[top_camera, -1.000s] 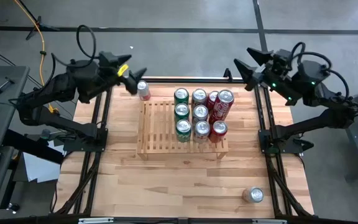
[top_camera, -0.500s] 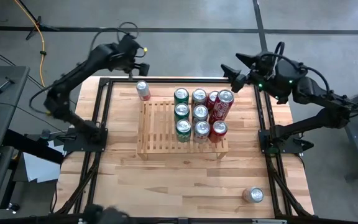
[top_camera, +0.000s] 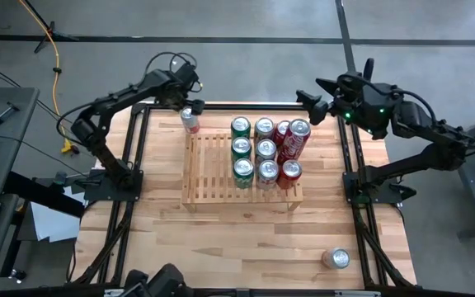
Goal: Place canned beverage on shelf
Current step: Put the top white pink soda can on the shelf
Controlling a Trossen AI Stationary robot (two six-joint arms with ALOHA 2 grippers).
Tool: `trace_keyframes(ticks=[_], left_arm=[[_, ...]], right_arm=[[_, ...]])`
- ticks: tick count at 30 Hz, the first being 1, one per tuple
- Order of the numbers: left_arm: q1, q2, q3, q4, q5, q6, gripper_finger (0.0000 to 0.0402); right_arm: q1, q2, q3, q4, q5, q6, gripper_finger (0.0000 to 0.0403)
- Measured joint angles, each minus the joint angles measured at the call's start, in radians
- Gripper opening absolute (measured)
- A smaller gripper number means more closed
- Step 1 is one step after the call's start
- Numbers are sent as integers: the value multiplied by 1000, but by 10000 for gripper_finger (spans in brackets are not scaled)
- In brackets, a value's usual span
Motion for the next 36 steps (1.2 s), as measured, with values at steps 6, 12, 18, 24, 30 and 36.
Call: trace_keyframes(ticks=[6,12,18,24,30,36], left_arm=[[-3,-12,-110,85,32,-42,392],[-16,-12,-174,198,54,-97,392],[-21,-12,-213,215,46,-102,392],[-27,-12,-231,241,38,-121,362],[-43,-21,-231,266,26,-119,275],[-31,-139,-198,256,31,-89,275]], right_arm=[[0,2,0,-10,0,0,399],[0,2,0,-15,0,0,399],[0,2,0,-16,0,-1,399],[0,2,0,-16,0,-2,399],[0,2,0,-16,0,-3,399],[0,2,0,-17,0,-3,399]])
